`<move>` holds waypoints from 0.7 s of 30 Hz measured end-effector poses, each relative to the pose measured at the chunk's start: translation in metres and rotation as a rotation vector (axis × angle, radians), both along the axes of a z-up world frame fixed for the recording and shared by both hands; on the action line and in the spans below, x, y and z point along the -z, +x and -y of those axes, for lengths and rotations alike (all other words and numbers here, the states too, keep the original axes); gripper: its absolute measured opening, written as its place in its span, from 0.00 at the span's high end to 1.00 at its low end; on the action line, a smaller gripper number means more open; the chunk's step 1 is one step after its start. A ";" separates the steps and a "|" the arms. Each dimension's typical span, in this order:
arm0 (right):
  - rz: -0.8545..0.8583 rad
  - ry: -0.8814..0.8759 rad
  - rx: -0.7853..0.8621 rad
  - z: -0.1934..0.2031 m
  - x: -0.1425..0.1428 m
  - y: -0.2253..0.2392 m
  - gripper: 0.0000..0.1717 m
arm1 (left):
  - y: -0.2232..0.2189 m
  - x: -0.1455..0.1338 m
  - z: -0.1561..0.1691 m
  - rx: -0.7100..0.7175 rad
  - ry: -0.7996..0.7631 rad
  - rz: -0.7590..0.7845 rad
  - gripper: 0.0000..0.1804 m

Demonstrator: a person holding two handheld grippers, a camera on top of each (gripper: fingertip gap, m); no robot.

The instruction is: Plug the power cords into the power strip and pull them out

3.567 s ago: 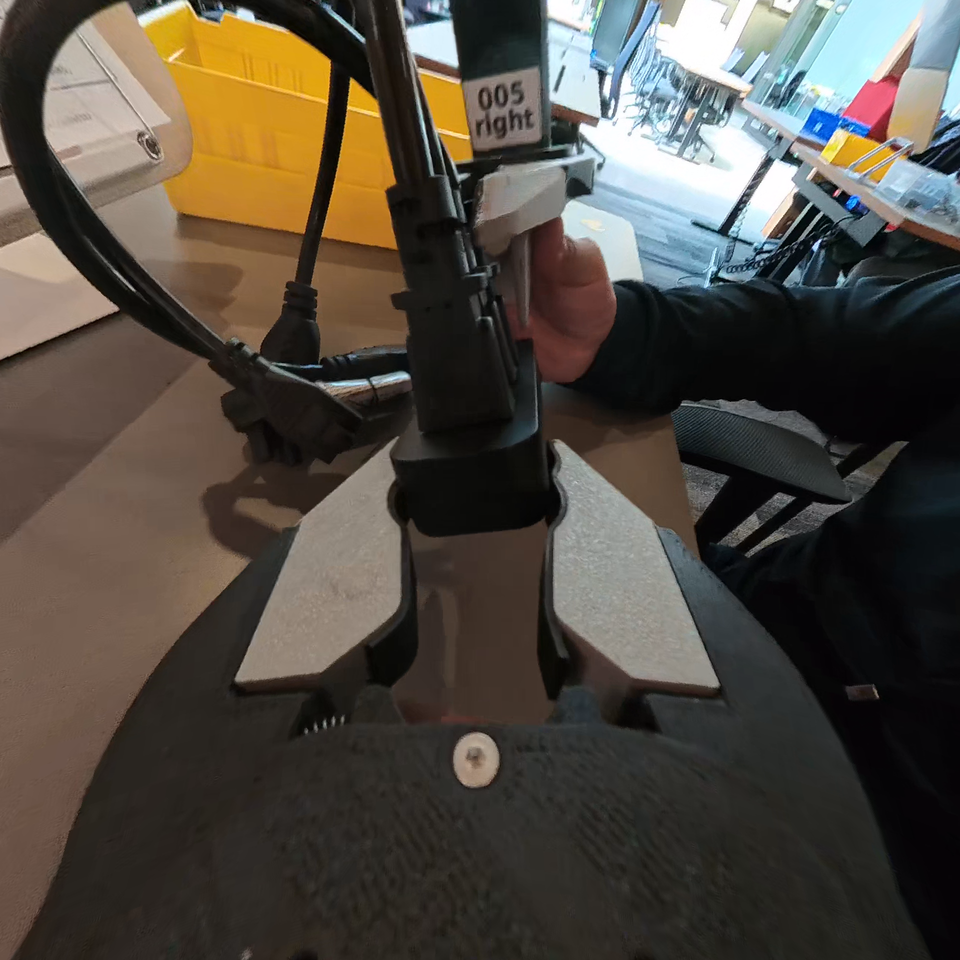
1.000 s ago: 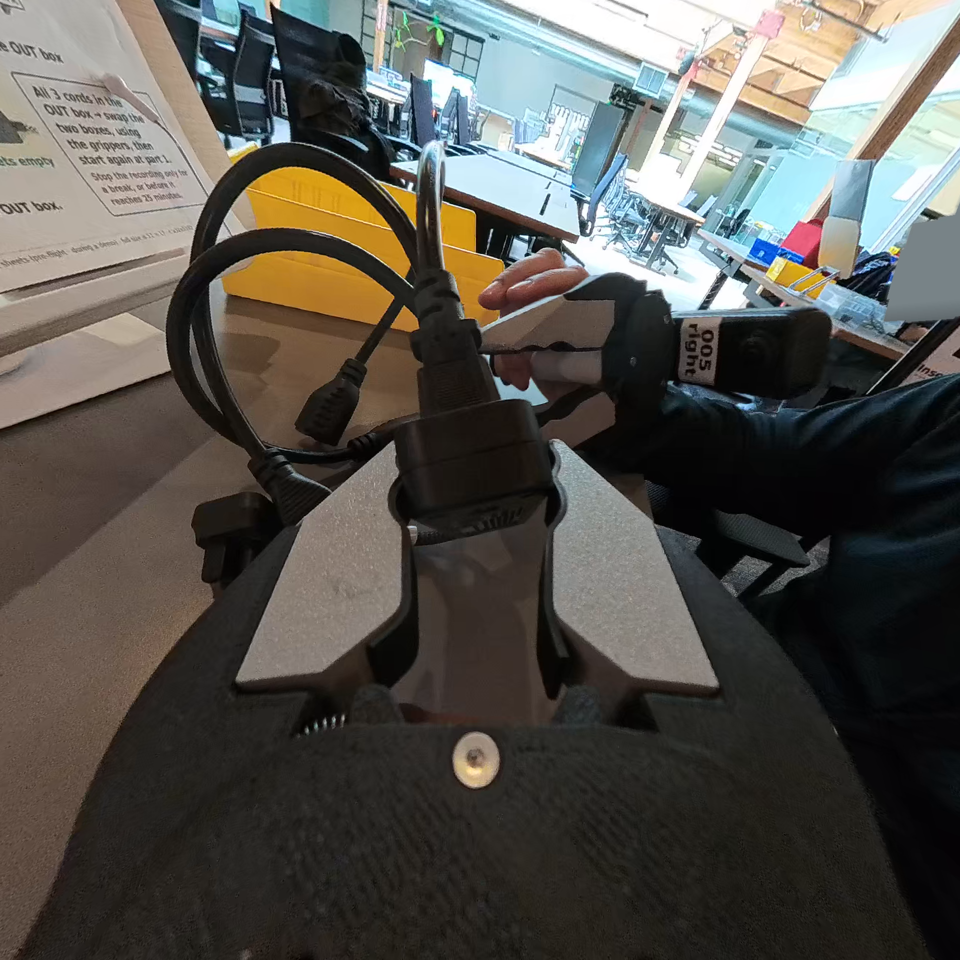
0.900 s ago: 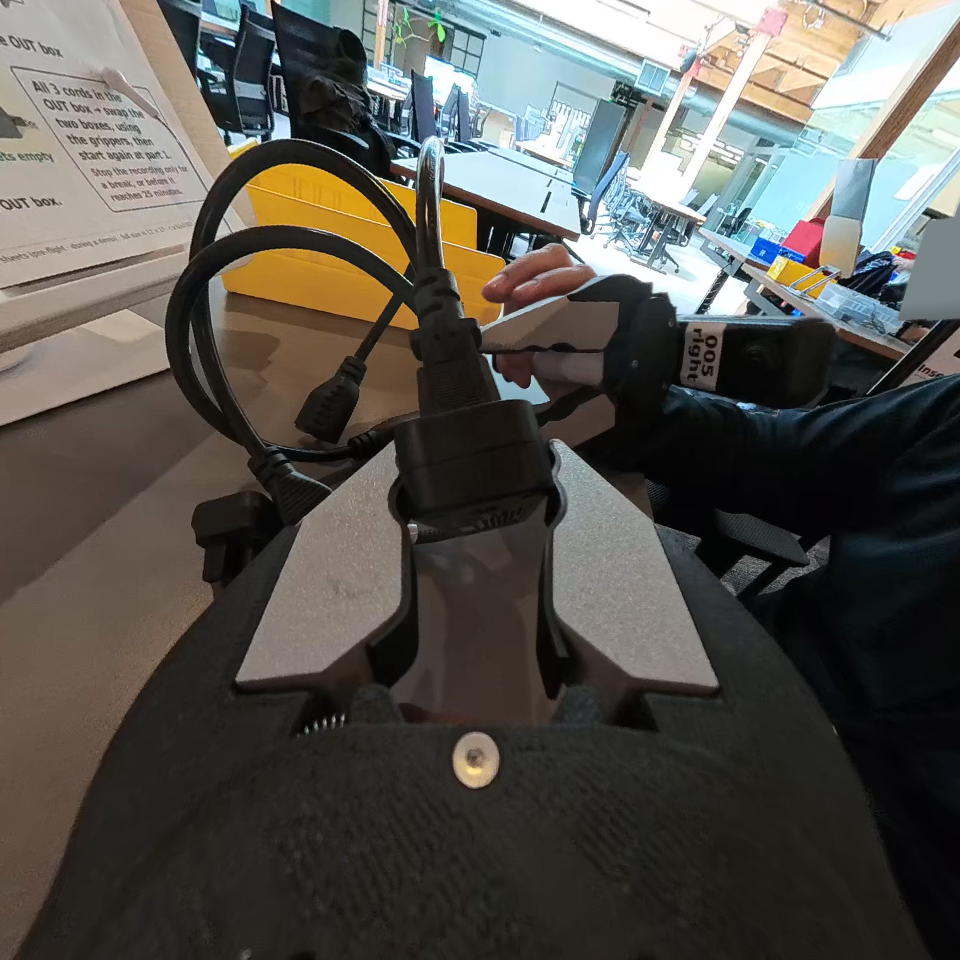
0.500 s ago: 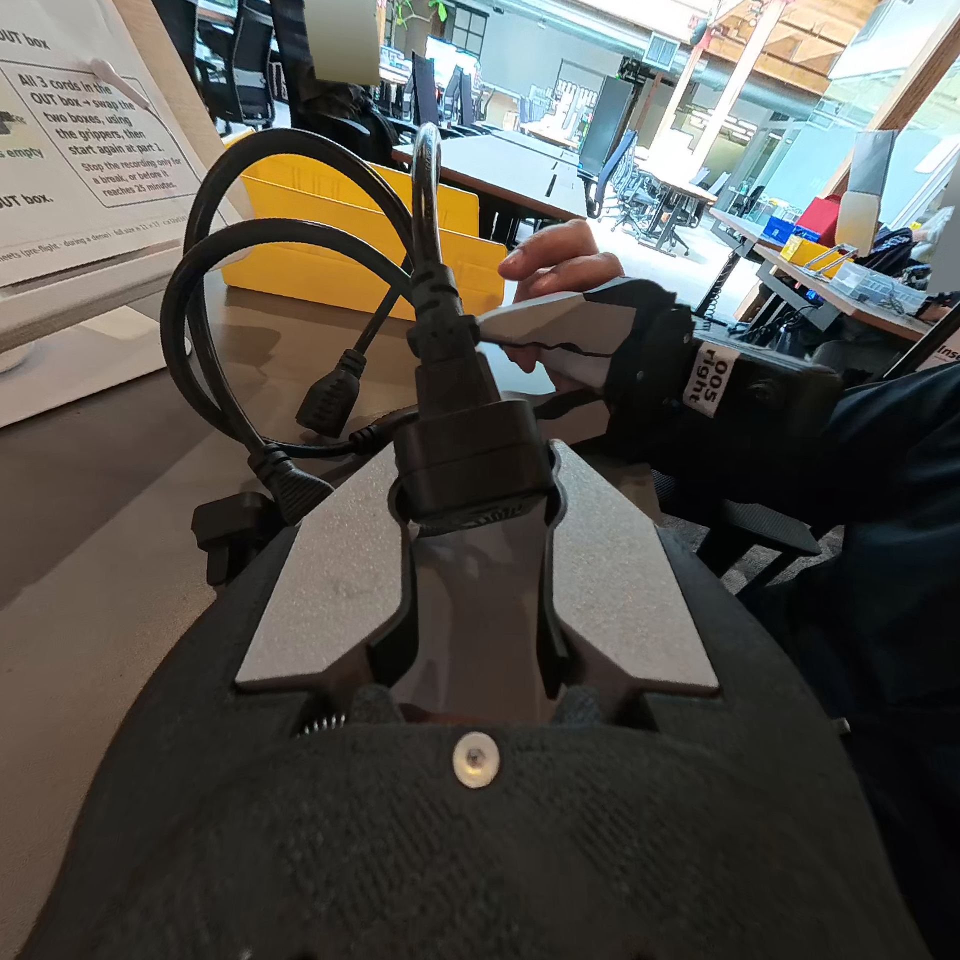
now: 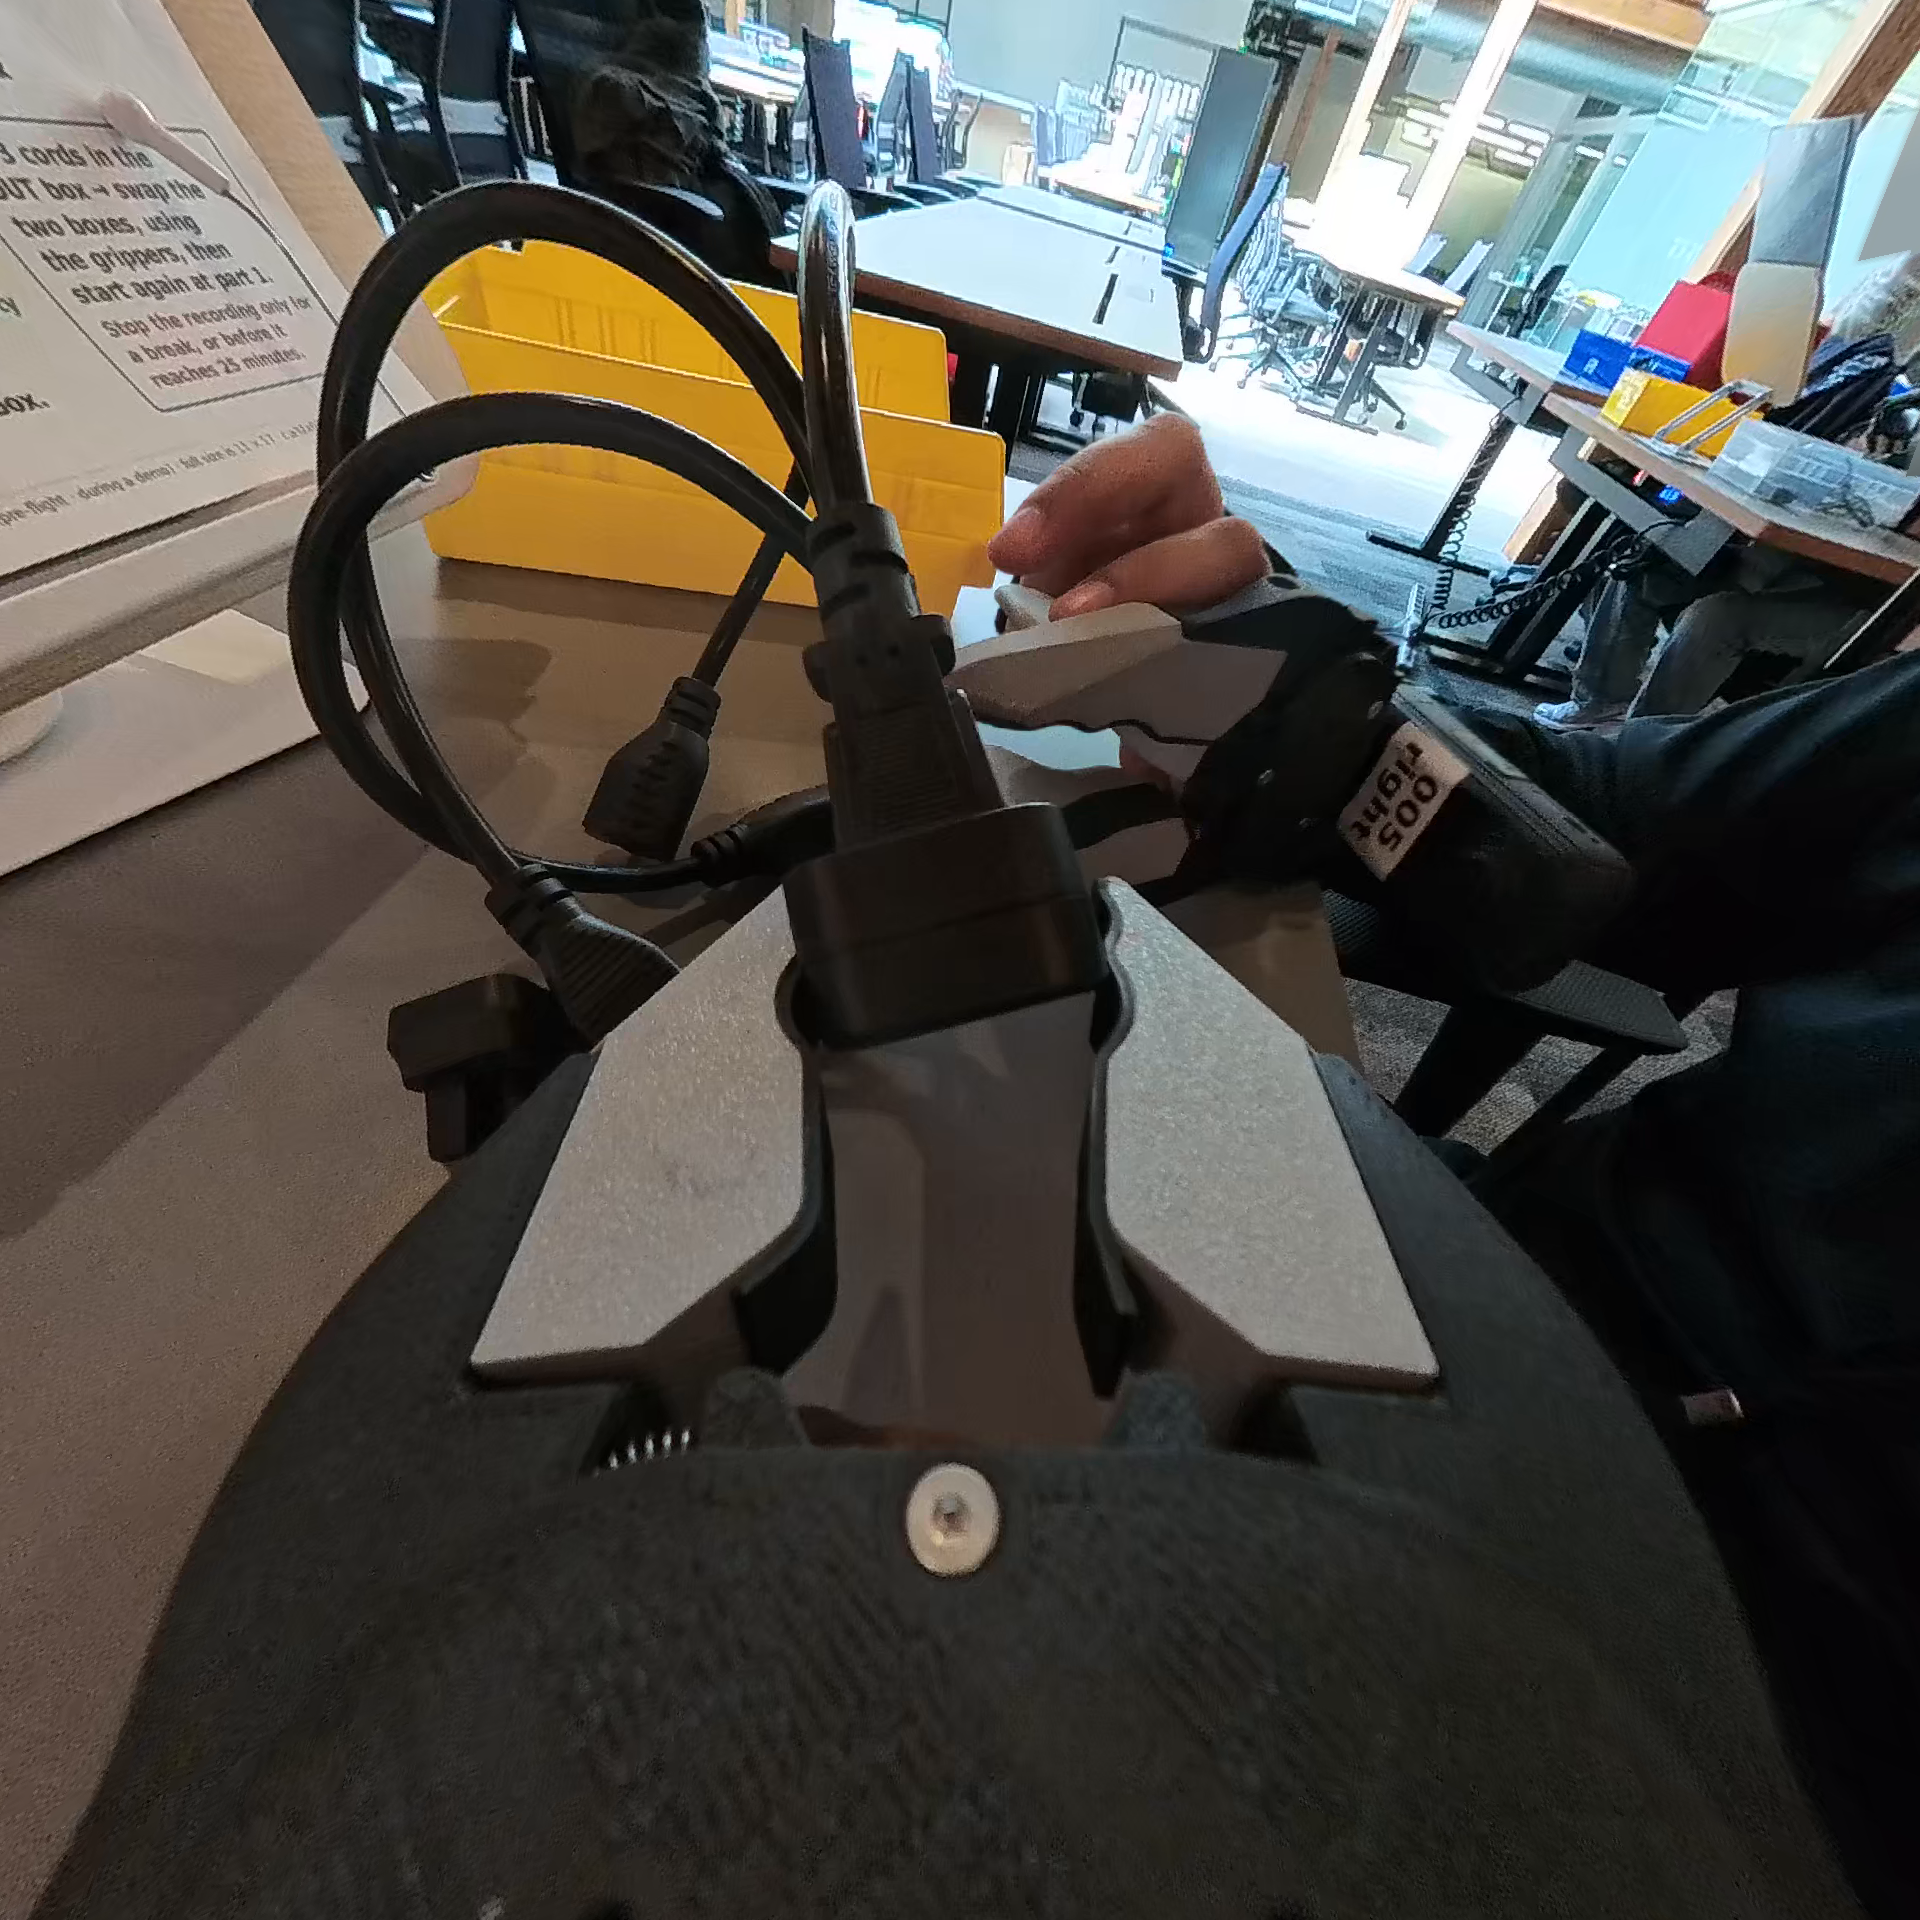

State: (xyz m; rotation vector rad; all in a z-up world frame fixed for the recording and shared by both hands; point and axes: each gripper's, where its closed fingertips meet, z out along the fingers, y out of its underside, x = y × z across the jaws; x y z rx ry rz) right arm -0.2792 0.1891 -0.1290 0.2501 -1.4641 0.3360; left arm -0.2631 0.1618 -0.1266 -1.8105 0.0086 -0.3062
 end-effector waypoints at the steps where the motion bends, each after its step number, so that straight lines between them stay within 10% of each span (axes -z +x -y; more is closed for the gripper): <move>1: -0.002 0.006 0.002 0.000 0.000 0.000 0.80 | 0.000 0.000 0.000 0.000 -0.001 -0.002 0.73; 12: 0.132 -0.066 0.001 -0.001 0.002 0.002 0.84 | -0.004 -0.013 -0.001 -0.062 0.070 -0.180 0.71; 21: 0.500 -0.448 -0.244 0.015 0.002 0.020 0.91 | 0.000 -0.031 0.003 -0.045 0.190 -0.217 0.74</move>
